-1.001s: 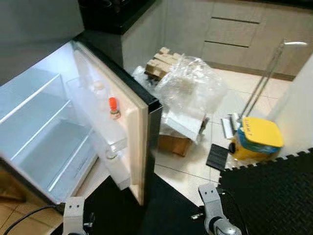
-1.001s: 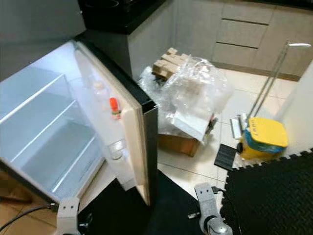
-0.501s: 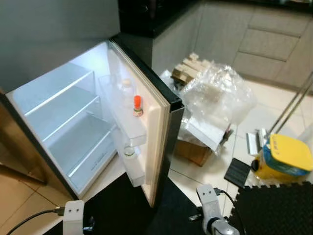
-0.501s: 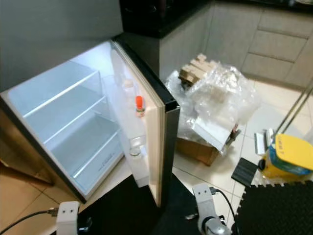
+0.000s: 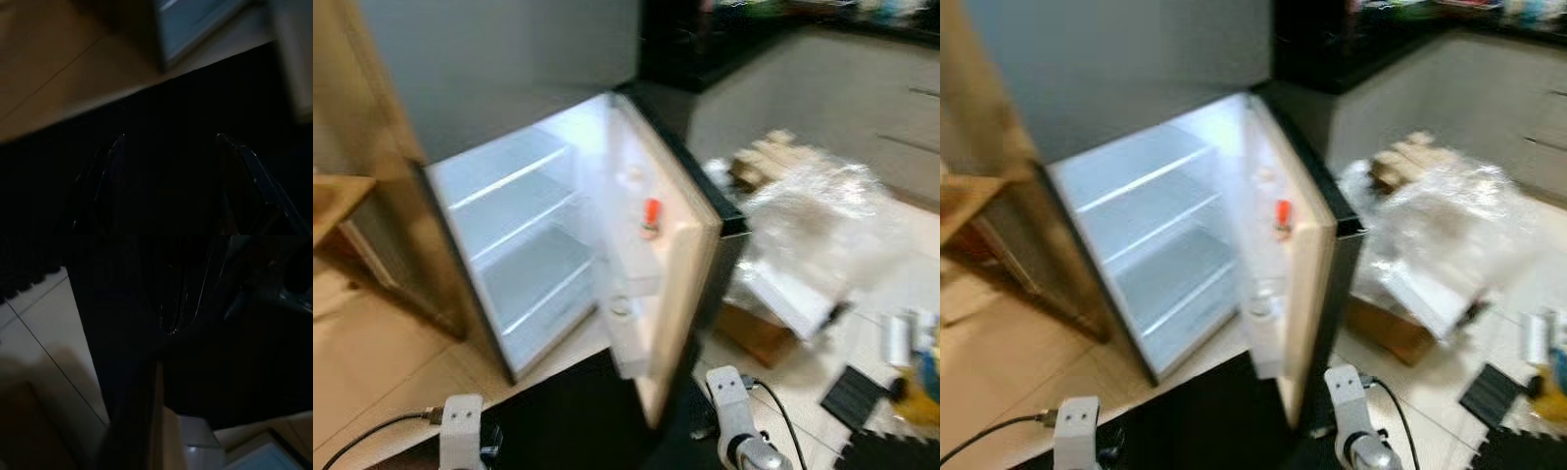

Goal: Restocking fridge

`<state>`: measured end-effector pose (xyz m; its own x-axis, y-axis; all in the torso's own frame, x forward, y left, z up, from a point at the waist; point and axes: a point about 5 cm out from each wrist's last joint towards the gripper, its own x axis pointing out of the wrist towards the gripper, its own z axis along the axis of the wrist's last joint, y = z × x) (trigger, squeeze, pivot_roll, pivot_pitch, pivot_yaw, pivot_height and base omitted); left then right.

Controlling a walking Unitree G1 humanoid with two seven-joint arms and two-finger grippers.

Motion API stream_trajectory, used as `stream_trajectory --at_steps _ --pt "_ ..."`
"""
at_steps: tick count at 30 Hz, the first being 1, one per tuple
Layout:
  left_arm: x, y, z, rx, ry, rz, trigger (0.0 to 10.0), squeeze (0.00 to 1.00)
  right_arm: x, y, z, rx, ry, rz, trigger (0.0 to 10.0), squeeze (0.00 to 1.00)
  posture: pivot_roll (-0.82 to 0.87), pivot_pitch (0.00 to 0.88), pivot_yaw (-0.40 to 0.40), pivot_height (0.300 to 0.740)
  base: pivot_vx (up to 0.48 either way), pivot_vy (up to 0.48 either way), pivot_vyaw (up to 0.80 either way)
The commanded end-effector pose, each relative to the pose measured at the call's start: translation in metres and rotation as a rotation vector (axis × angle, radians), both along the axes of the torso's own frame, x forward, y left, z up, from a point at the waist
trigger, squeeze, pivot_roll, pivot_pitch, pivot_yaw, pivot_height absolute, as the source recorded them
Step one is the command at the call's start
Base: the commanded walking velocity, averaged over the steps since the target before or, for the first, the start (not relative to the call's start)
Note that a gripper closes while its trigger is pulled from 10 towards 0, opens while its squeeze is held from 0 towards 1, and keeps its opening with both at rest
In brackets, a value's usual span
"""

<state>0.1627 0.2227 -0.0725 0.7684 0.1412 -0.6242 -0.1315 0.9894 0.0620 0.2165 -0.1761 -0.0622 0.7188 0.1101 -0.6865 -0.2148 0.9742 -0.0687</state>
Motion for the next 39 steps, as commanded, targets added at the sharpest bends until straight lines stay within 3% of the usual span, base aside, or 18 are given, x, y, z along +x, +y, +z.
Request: stream_trajectory --at_steps 1,9,19,28,39 --pt "0.000 -0.002 -0.001 0.001 0.009 -0.005 10.0 0.00 -0.001 0.002 -0.001 0.004 0.007 0.001 10.0 0.00 -0.08 0.049 -0.025 0.740 0.000 0.000 0.54" --pt "0.001 -0.003 -0.001 -0.006 0.003 -0.001 10.0 0.00 0.000 0.003 0.000 -0.008 -0.004 0.014 10.0 0.00 -0.08 0.047 -0.026 0.740 0.000 0.000 0.54" --pt "0.004 -0.009 0.000 -0.030 -0.007 -0.019 10.0 0.00 -0.001 0.003 -0.001 0.007 0.004 -0.002 10.0 0.00 -0.08 0.047 -0.027 0.740 0.000 0.000 0.00" --pt "0.004 -0.011 -0.001 -0.034 -0.003 -0.029 10.0 0.00 0.000 0.002 0.000 0.012 -0.006 -0.002 10.0 0.00 -0.09 0.050 -0.026 0.740 0.000 -0.368 0.00" --pt "0.003 -0.002 0.000 -0.019 -0.007 0.027 10.0 0.00 -0.001 0.002 0.000 0.011 -0.007 0.001 10.0 0.00 -0.09 0.048 -0.023 0.740 0.000 -0.225 0.00"
